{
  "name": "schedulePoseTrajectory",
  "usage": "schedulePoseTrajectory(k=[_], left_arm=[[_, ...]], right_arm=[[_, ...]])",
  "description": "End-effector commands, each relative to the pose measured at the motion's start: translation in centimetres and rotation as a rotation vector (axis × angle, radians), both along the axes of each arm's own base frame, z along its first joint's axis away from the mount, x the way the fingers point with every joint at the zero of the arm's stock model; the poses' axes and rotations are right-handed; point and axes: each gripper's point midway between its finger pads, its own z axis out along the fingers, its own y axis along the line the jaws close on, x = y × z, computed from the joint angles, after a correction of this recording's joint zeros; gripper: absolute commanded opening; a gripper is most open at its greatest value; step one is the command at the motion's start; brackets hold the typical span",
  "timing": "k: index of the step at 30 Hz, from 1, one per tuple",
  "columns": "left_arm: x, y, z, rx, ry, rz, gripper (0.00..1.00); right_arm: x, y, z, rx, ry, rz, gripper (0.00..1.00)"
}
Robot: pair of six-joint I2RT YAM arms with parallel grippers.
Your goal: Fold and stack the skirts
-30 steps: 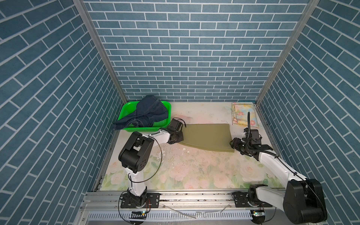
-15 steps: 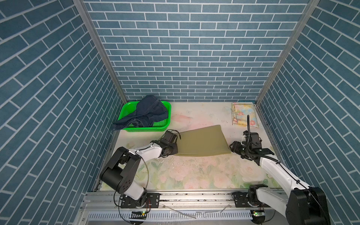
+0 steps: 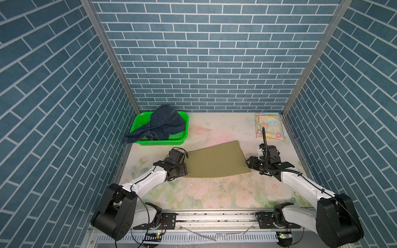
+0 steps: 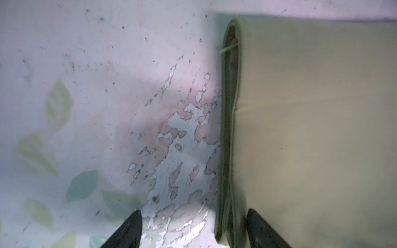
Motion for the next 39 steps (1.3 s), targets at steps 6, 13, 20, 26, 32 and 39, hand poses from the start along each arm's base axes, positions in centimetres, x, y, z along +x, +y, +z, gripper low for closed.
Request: schedulePoseTrajectory(k=[6,13,20,26,32,39], left_arm=[[3.2,-2.4,-0.1,-0.069,-0.006,-0.035,0.77],[3.7,-3.3,-1.4,-0.09,0.031,-0.042,0.69],[3.3,-3.3,-4.7,-0.052,0.106,-0.043,0.47],[2.5,-2.0,-6.0,0.009,0.128,-0.029,0.0],[2.5,-0.5,-2.1,0.079,0.069,-0.039,0.0],[2.2,1.9,4.7,0.173,-0.042,-0.056,0.0]], right_arm=[[1.7,0.9,-0.1,-0.007,-0.009,0.037,0.6],[1.4,0.6,-0.9,-0.022,0.002,0.033,0.6],[1.3,0.5,-1.3,-0.027,0.011,0.034,0.6],[1.1,0.2,-1.6,-0.043,0.016,0.028,0.6],[1.0,-0.3,-1.8,-0.07,0.013,0.019,0.59],[1.0,0.2,-1.6,-0.037,0.012,0.021,0.59]])
